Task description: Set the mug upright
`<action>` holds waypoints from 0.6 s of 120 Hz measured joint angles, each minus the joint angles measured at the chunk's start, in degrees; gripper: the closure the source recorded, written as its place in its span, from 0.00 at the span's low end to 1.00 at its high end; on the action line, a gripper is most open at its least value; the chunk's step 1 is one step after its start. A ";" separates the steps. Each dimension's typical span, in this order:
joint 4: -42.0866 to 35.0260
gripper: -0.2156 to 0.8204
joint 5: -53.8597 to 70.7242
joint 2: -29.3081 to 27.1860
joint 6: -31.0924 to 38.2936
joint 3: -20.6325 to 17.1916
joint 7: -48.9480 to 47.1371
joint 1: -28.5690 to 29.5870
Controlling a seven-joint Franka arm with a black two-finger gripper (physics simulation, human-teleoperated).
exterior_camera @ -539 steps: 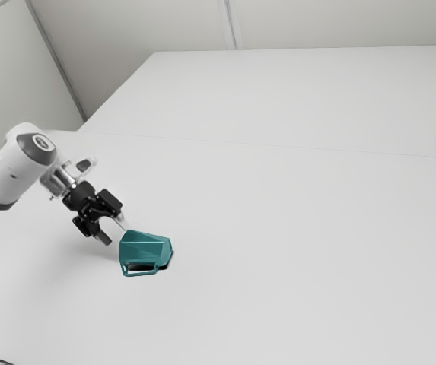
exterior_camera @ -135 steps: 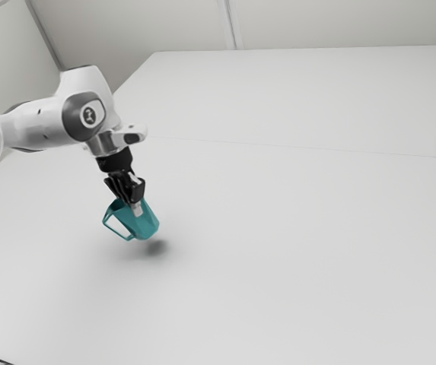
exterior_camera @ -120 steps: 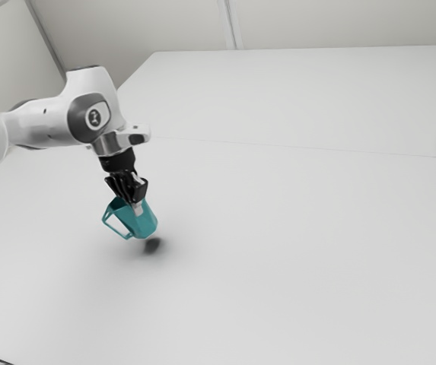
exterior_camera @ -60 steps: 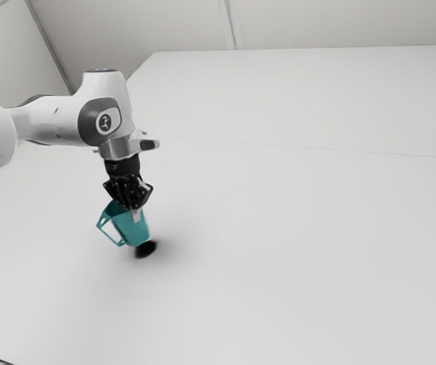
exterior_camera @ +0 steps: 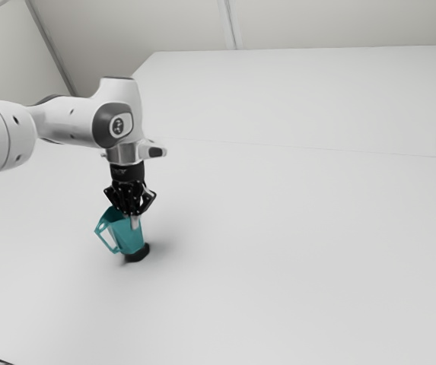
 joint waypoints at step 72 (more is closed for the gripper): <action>3.09 0.42 -0.28 2.53 -0.81 0.00 -2.94 -0.01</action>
